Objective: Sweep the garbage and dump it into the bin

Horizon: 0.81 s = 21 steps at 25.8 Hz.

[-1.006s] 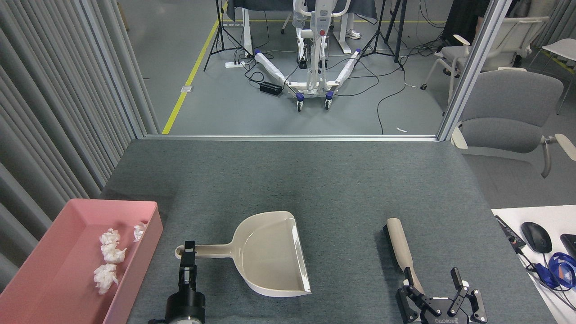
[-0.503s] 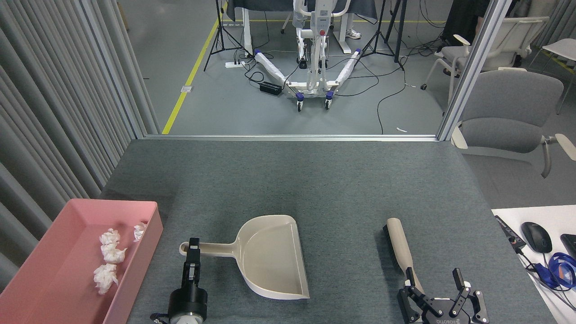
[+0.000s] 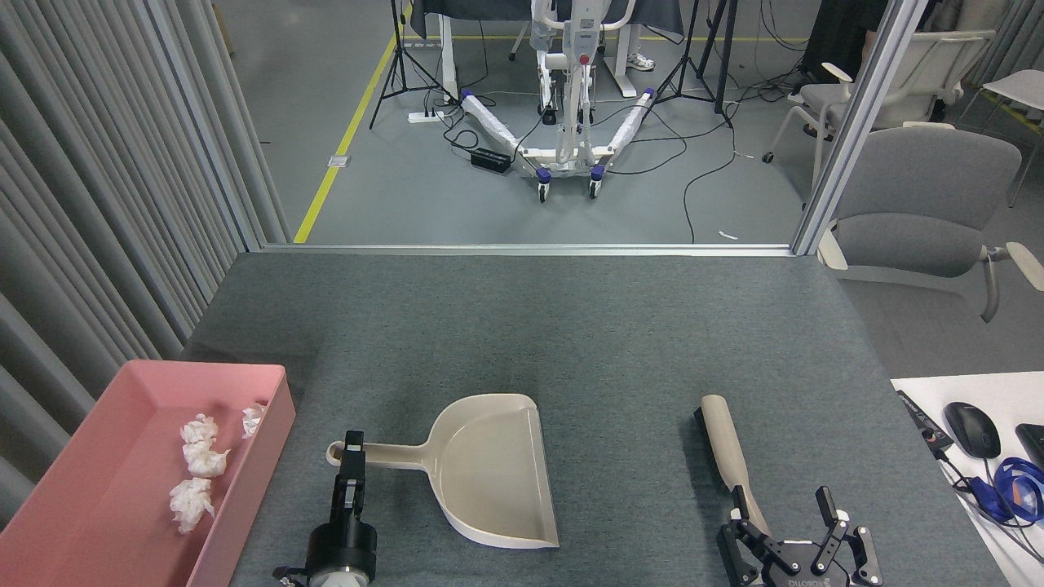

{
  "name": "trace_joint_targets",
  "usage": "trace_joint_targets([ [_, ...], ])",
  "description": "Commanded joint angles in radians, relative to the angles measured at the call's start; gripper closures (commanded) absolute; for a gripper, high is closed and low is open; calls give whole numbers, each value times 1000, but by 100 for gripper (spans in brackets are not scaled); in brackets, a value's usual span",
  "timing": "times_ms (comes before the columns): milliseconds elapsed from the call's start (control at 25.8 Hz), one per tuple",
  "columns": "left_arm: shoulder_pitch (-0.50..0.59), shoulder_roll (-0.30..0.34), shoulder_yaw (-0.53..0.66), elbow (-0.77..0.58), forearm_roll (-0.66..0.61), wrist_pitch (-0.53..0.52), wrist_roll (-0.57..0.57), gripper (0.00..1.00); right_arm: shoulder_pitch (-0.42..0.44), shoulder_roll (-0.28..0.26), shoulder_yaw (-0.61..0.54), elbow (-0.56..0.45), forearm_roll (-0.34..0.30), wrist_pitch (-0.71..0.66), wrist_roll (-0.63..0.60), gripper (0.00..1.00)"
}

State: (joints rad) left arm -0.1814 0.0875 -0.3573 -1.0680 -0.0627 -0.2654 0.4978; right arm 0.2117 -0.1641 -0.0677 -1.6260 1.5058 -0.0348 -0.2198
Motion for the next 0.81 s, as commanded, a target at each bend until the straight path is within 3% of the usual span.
trace_joint_targets([
  [0,2,3,-2,0,0,-3,-5,0,0,2,0,0,1,-14,-1,2],
  [232,16,9,-17,-17,1,-3,-5,0,0,2,0,0,1,-22,-1,2],
  [503,106,17,-23,-130,-34,29,-1,0,0,2,-1,0,-1,-19,-1,2],
  [658,178,51,-23,-268,-152,199,-1,0,0,2,0,0,-1,-19,-1,2],
  [774,209,98,-23,-385,-336,327,-2,0,0,2,0,0,-1,-19,-1,2],
])
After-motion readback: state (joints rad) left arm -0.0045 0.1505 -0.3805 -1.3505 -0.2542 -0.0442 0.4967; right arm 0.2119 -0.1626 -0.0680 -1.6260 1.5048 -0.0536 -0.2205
